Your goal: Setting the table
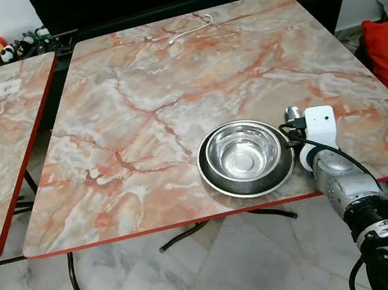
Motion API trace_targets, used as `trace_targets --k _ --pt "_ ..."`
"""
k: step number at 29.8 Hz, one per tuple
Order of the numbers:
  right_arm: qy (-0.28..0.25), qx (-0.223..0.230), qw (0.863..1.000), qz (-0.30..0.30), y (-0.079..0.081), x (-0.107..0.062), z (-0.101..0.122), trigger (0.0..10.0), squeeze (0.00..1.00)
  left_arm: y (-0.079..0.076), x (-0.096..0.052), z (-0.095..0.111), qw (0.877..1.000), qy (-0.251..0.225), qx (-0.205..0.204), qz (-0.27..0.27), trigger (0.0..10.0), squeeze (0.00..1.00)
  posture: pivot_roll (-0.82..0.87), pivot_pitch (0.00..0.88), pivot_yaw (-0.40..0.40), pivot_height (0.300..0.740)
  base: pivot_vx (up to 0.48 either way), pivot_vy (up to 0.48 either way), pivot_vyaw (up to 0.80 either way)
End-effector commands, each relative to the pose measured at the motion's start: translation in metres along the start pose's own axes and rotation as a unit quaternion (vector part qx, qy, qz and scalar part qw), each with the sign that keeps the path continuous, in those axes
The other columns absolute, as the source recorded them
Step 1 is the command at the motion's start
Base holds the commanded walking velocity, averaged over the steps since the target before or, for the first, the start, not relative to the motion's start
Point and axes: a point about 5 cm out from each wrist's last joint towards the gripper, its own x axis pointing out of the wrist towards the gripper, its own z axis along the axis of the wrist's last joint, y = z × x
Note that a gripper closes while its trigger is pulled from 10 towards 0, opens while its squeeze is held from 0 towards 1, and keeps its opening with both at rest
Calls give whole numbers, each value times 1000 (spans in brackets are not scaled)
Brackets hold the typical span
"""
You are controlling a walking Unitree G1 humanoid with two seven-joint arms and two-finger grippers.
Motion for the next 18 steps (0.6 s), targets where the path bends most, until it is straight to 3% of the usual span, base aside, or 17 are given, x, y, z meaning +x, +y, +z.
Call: trace_targets --k 1,12,14,18 --pt "-37 -2 999 -9 0 0 14 10000 0 6 -2 -7 1000 14 2 7 10000 0 -122 116 90 740 0 0 0" --pt "-140 28 990 -9 1 -7 34 10000 0 5 -2 -8 1000 16 1 5 10000 0 -123 102 89 740 0 0 0" --pt "-222 31 975 -5 3 -19 45 10000 0 5 -3 -9 1000 15 3 5 10000 0 -124 88 92 740 0 0 0" --pt "-248 38 968 -1 6 -28 40 10000 0 6 -3 -10 1000 17 7 5 10000 0 -122 71 95 740 0 0 0"
